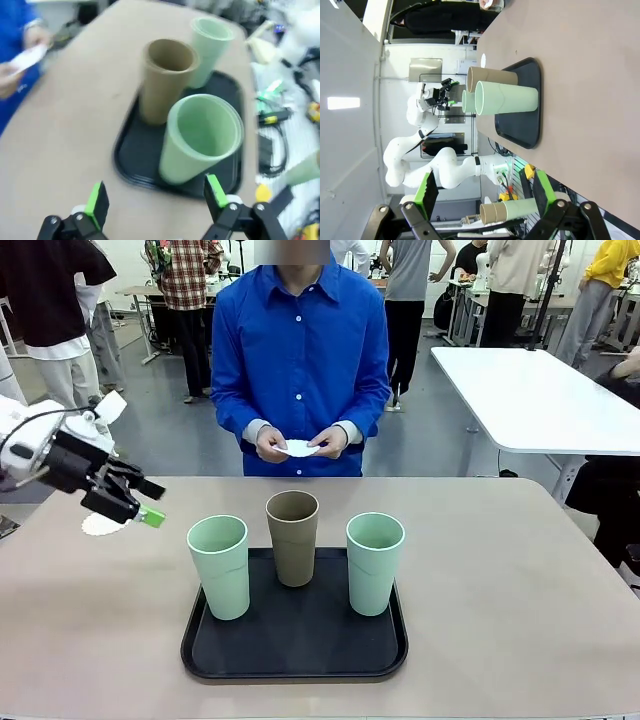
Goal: Place coasters on the table and set cups on them.
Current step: Pick up one Reusable plastic cup and place it on a coaster set by the human.
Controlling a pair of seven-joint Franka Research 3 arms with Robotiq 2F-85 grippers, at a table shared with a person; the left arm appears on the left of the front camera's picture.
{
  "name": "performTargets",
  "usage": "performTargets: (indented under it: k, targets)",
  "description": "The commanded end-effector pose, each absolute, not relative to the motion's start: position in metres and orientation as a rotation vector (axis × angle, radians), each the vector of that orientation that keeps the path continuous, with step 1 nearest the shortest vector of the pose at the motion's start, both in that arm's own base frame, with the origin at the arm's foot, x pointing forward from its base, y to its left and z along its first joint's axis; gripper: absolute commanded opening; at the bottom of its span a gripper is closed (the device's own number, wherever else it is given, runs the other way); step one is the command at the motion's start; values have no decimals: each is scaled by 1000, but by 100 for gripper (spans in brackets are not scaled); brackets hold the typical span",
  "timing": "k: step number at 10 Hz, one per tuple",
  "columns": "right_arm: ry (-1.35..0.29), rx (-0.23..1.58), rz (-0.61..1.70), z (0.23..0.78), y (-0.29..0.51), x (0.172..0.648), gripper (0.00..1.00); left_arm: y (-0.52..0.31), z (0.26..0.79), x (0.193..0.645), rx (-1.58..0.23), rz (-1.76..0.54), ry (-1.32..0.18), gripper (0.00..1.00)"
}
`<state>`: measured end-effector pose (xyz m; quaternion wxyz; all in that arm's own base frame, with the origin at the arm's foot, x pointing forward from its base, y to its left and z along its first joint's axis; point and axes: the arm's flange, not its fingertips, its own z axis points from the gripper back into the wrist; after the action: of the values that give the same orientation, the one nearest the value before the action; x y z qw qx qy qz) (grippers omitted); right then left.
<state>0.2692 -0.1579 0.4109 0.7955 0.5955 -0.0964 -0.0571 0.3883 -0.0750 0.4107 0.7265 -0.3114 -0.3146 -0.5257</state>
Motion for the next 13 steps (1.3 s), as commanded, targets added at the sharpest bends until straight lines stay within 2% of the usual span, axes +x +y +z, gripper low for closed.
performTargets:
  k: [1,8,11,12,13]
  targets:
    - [-215,1293,-112,410,-158,268,100,-64,369,385,-906,-1185,-572,100]
    - [-215,1293,-112,410,-158,268,100,-55,322,382,-952,-1303,-770,100]
    - [-215,1293,-112,410,-158,268,100,-43,321,384,-840,-1329,-804,100]
    - [-215,1293,-112,410,-158,268,100,-49,326,381,-921,-1312,-742,100]
    - [-215,1293,-112,410,-158,268,100,-49,326,381,-921,-1312,-742,100]
